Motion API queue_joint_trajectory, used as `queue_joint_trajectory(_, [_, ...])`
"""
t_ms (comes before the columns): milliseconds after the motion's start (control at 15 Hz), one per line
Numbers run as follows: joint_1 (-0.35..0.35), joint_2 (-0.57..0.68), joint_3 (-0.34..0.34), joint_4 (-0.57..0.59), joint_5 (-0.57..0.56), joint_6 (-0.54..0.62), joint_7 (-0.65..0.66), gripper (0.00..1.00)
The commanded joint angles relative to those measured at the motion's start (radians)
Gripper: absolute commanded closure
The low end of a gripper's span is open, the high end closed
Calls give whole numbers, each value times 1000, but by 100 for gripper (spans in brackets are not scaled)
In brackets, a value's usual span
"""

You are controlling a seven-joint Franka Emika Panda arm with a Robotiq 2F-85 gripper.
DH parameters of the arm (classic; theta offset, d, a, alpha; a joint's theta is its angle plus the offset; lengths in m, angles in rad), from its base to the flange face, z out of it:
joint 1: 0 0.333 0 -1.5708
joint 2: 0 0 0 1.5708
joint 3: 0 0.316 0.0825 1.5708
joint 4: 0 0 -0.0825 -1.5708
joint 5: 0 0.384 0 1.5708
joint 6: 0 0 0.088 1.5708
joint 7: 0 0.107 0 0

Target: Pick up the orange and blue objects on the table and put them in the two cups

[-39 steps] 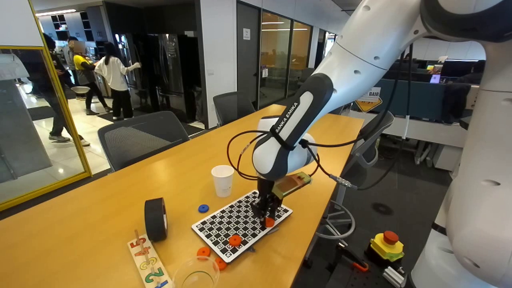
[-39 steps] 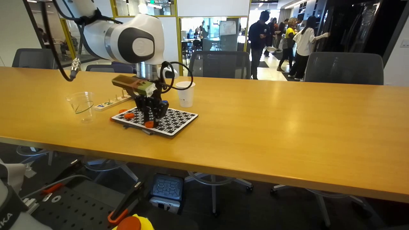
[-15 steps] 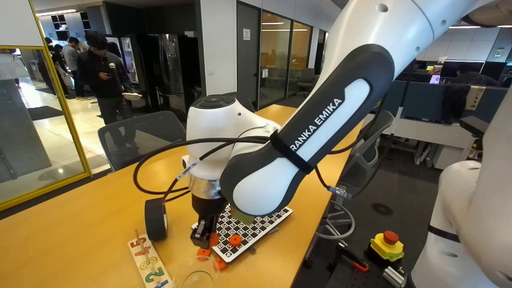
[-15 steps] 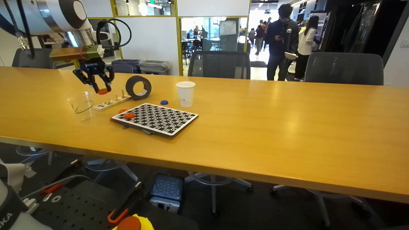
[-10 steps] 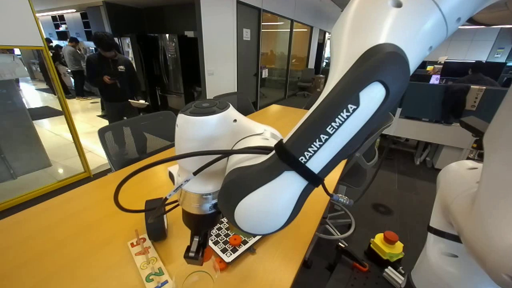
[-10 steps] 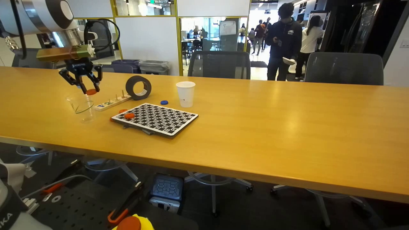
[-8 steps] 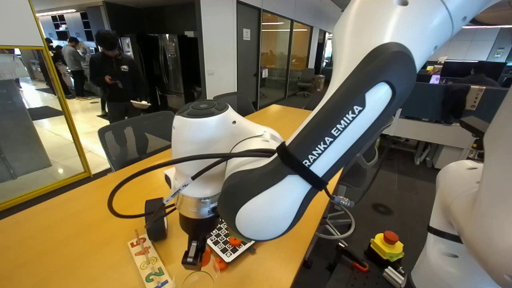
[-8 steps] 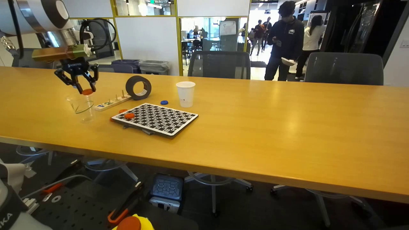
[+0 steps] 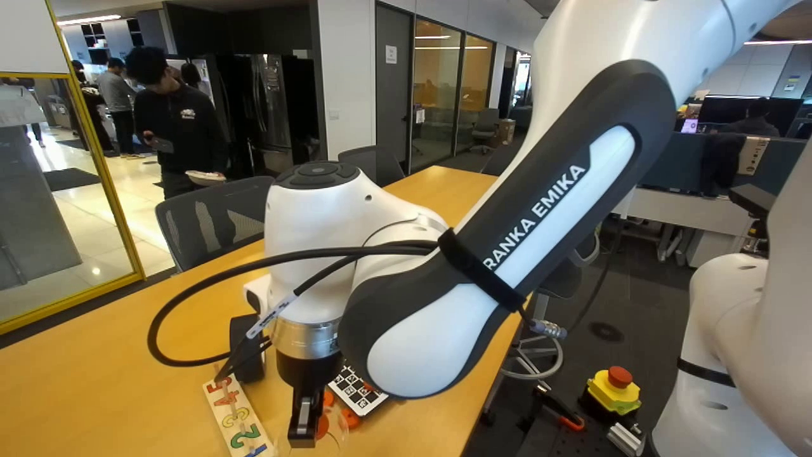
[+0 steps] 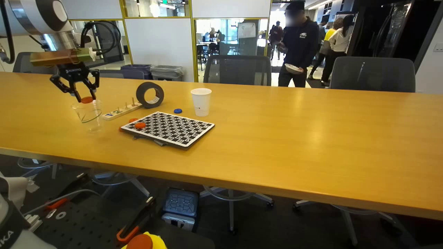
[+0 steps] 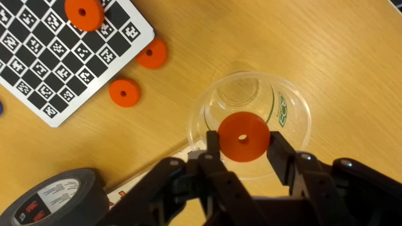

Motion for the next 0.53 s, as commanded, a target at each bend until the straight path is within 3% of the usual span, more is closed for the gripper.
queue_joint_trajectory(0, [6,-3,0,10,77,1,-97,77])
queue_joint_trajectory(133, [5,-2,-1,12,115,-3,-135,30])
queue_joint_trajectory(267, [4,-3,-2,12,146,-7,-168,26])
queue_joint_trajectory(467, [-3,-20,-6,5,96,-23,-167,5])
